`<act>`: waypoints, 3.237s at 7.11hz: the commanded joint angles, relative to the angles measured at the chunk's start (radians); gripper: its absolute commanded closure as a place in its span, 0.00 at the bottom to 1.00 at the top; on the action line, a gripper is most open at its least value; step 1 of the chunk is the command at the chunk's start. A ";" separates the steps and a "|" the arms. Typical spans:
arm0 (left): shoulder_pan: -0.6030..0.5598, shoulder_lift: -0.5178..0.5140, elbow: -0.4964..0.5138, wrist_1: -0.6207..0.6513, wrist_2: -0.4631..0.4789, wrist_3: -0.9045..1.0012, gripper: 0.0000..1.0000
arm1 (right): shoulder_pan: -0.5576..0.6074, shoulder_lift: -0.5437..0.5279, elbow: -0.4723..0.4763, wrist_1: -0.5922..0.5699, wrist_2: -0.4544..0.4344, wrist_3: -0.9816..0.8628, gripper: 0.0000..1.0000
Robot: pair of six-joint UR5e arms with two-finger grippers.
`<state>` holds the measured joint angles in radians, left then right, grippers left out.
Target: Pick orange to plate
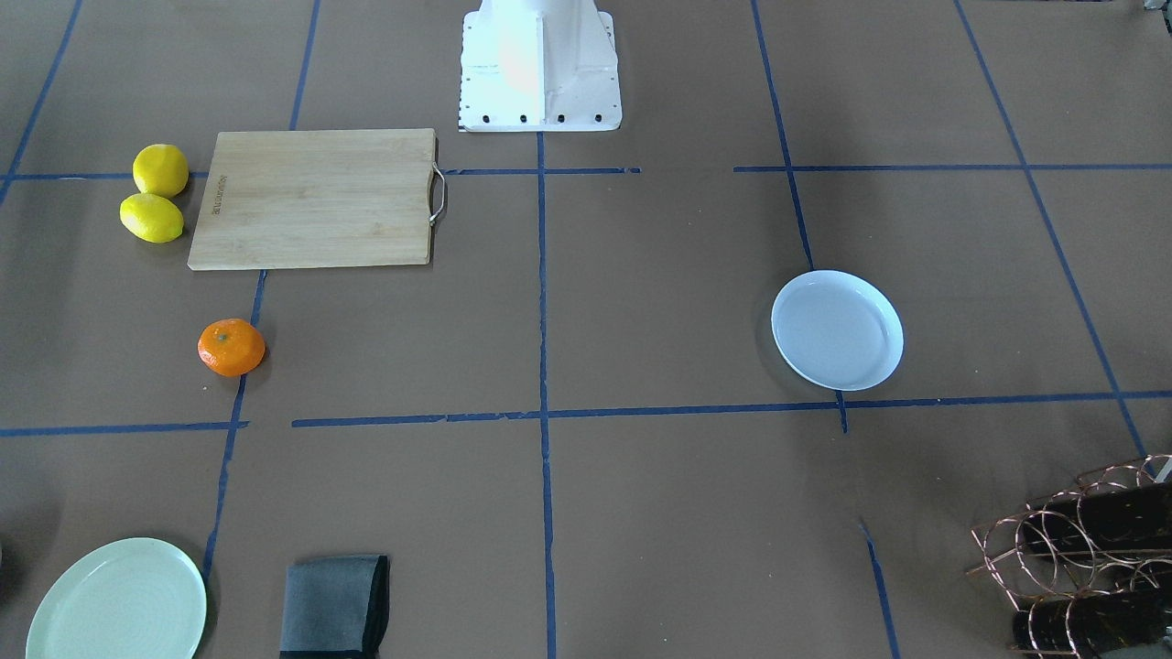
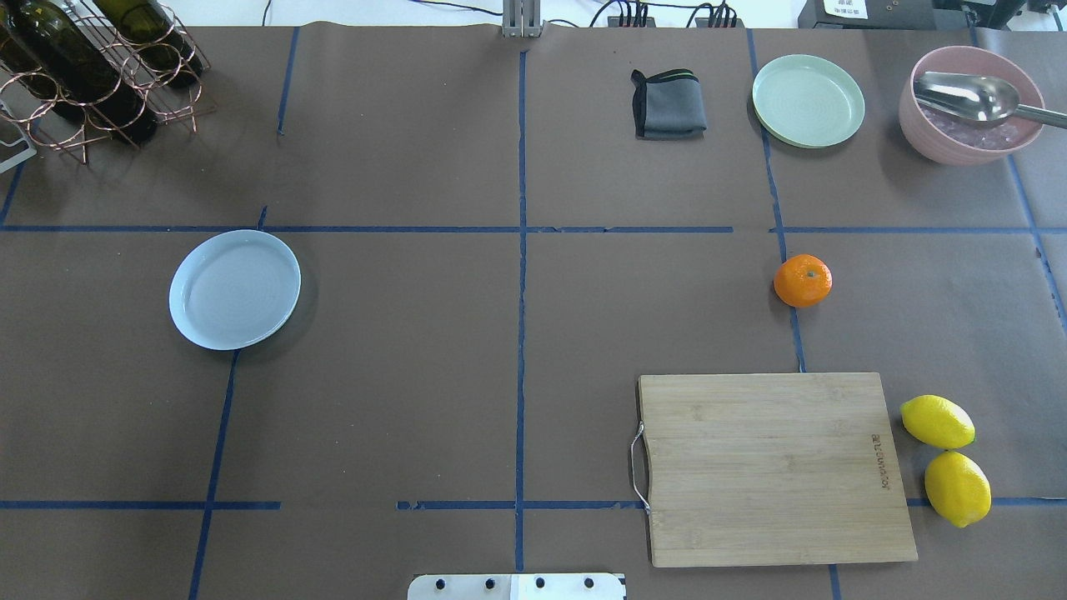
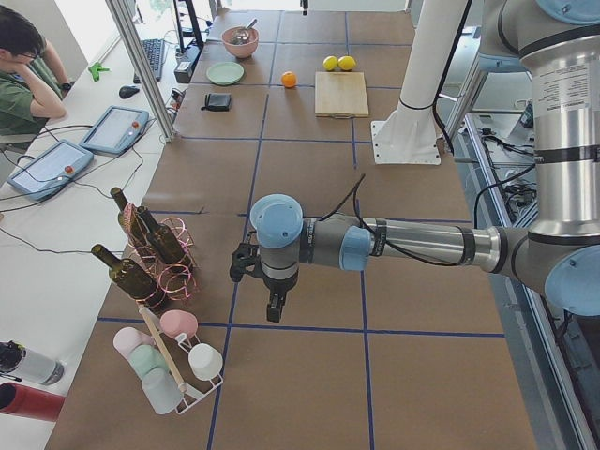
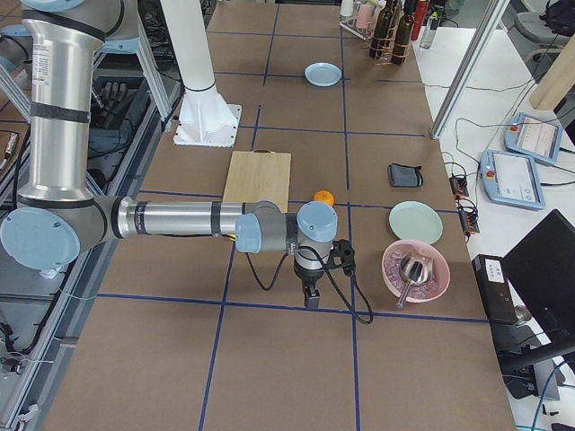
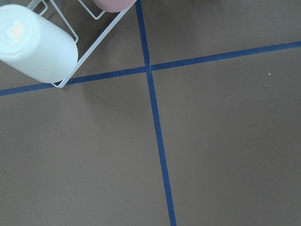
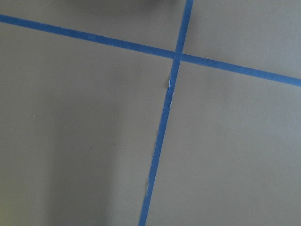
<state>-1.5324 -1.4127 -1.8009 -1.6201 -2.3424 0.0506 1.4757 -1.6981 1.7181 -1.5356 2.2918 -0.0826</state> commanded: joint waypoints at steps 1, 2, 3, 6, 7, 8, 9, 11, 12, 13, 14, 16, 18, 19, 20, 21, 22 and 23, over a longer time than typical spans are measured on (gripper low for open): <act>0.003 0.003 0.002 -0.003 0.003 0.011 0.00 | 0.000 0.000 -0.002 0.000 0.000 0.000 0.00; 0.003 0.005 0.002 -0.004 -0.001 0.009 0.00 | 0.000 0.002 0.000 0.000 0.000 0.001 0.00; 0.000 0.011 -0.008 -0.006 -0.008 0.009 0.00 | 0.000 0.003 0.000 0.002 0.000 0.000 0.00; 0.009 -0.020 -0.023 -0.080 0.027 0.003 0.00 | 0.000 0.038 -0.002 0.035 0.002 0.012 0.00; 0.009 -0.067 -0.023 -0.136 0.070 0.002 0.00 | -0.002 0.054 0.000 0.038 0.005 0.026 0.00; 0.008 -0.151 0.003 -0.246 0.093 -0.003 0.00 | -0.002 0.061 0.009 0.054 0.049 0.046 0.00; 0.006 -0.150 -0.014 -0.318 0.094 -0.003 0.00 | -0.003 0.048 0.015 0.174 0.079 0.044 0.00; 0.032 -0.157 0.003 -0.565 0.057 -0.129 0.00 | -0.030 0.044 0.009 0.268 0.100 0.049 0.00; 0.098 -0.152 0.023 -0.636 0.028 -0.229 0.00 | -0.032 0.041 0.005 0.269 0.101 0.075 0.00; 0.214 -0.143 0.028 -0.744 0.040 -0.274 0.00 | -0.037 0.041 0.003 0.269 0.100 0.087 0.00; 0.315 -0.134 0.047 -0.757 0.044 -0.413 0.00 | -0.041 0.040 0.003 0.269 0.100 0.089 0.00; 0.536 -0.120 0.063 -0.808 0.392 -0.747 0.00 | -0.041 0.040 0.000 0.269 0.100 0.087 0.00; 0.711 -0.121 0.127 -0.900 0.571 -1.024 0.09 | -0.040 0.040 0.000 0.269 0.100 0.086 0.00; 0.751 -0.120 0.138 -0.902 0.612 -1.073 0.20 | -0.041 0.040 0.000 0.269 0.098 0.086 0.00; 0.767 -0.120 0.152 -0.903 0.624 -1.092 0.28 | -0.041 0.040 -0.002 0.270 0.100 0.086 0.00; 0.784 -0.120 0.158 -0.902 0.646 -1.112 0.35 | -0.041 0.040 -0.002 0.270 0.098 0.086 0.00; 0.802 -0.121 0.172 -0.903 0.661 -1.133 0.41 | -0.040 0.040 -0.002 0.270 0.100 0.086 0.00; 0.813 -0.121 0.172 -0.902 0.661 -1.140 0.50 | -0.041 0.040 -0.002 0.270 0.100 0.086 0.00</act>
<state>-0.7373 -1.5333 -1.6352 -2.5223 -1.6904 -1.0730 1.4347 -1.6582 1.7166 -1.2656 2.3910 0.0031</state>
